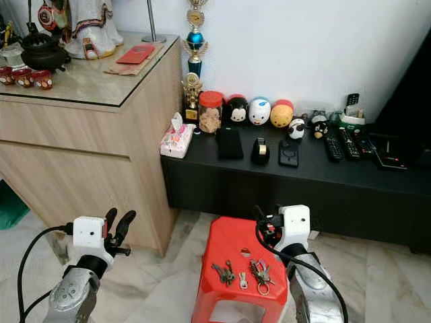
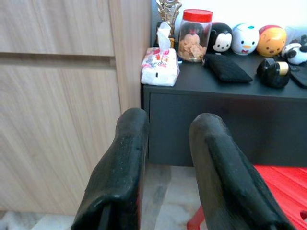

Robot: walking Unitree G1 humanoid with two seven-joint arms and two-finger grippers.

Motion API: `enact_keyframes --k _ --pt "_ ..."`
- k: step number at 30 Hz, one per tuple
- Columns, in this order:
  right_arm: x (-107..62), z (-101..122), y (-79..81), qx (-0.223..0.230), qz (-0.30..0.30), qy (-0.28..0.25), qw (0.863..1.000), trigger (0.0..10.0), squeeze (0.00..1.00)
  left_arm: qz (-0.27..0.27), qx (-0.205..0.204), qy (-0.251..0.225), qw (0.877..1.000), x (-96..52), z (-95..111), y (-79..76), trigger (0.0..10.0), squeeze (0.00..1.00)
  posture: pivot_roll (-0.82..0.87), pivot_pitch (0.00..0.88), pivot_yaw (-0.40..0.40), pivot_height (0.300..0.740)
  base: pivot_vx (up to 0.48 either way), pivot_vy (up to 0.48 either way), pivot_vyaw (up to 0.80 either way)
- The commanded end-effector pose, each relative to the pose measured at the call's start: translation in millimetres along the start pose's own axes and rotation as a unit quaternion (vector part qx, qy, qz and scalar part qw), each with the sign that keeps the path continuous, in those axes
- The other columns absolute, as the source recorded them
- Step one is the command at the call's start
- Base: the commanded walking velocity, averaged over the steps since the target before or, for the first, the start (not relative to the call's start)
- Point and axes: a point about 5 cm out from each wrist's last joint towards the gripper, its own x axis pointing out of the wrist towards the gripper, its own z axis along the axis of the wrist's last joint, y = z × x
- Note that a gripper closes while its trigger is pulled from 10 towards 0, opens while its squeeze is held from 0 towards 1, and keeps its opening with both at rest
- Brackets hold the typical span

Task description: Hang keys on a hook

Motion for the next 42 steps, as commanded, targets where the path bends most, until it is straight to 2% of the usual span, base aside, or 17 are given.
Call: enact_keyframes --k 1,4,18,34,42 --pt "0.0 6.3 -0.6 0.002 -0.003 -0.010 1.000 10.0 0.00 0.006 -0.008 0.006 1.000 0.8 1.2 1.7 10.0 0.00 0.01 0.000 -0.058 0.740 0.000 0.000 0.00" --pt "0.5 6.7 0.7 0.004 -0.003 -0.011 1.000 10.0 0.00 0.006 -0.004 0.014 1.000 2.7 0.8 2.1 10.0 0.00 0.01 0.000 -0.057 0.740 0.000 0.000 0.00" --pt "4.9 11.3 2.9 0.008 -0.002 -0.017 1.000 10.0 0.00 -0.003 0.004 -0.001 1.000 6.2 7.0 -0.2 10.0 0.00 0.02 0.000 -0.059 0.740 0.000 0.460 0.00" --pt "8.0 13.9 5.9 0.011 0.005 -0.022 1.000 10.0 0.00 -0.029 0.004 -0.021 0.999 10.1 14.4 -13.0 10.0 0.00 0.02 0.000 -0.061 0.740 0.000 0.000 0.00" --pt "5.3 14.7 5.0 0.014 0.002 -0.030 0.999 10.0 0.00 -0.044 0.003 -0.027 0.999 7.4 16.2 -17.8 10.0 0.00 0.02 0.000 -0.059 0.740 0.000 0.000 0.00"
